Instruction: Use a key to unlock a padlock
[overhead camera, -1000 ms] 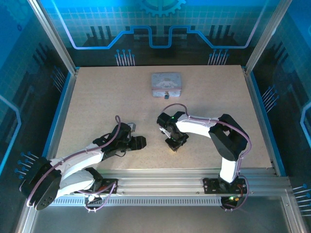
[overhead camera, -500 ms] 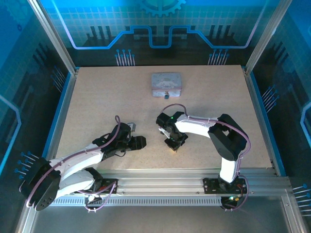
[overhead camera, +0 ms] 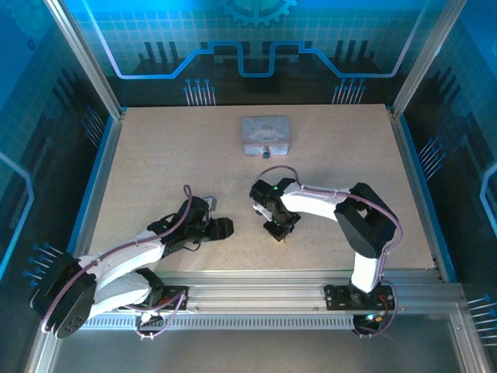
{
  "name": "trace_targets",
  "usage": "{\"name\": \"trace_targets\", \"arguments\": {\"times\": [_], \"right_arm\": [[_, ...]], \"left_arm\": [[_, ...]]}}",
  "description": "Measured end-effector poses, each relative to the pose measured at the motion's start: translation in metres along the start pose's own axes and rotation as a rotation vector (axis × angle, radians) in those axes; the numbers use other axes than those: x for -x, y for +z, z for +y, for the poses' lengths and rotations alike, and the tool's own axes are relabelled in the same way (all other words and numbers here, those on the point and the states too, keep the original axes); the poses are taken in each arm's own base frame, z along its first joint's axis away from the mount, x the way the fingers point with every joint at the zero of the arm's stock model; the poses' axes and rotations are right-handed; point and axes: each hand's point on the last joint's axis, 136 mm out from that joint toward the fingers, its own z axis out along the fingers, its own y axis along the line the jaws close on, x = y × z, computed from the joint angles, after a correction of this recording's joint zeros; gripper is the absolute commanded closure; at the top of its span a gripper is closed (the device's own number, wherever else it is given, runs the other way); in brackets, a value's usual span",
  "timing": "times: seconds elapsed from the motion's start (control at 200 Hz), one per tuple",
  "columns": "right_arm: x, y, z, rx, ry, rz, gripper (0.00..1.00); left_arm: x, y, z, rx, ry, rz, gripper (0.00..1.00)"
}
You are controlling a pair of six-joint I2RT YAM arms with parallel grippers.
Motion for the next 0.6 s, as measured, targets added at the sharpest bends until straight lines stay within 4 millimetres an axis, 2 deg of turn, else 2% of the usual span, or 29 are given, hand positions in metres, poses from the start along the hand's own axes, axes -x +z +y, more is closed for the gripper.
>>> {"name": "trace_targets", "arguments": {"times": [0.425,0.6], "right_arm": [[0.013,-0.007,-0.006,-0.014,-0.085,-0.098,1.00],[0.018,-0.008,-0.006,-0.001,-0.085,-0.117,1.00]], "left_arm": [[0.004,0.000,-0.005,-0.019,-0.007,-0.018,0.34],[0.010,0.000,-0.012,-0.049,-0.078,-0.040,0.34]]}}
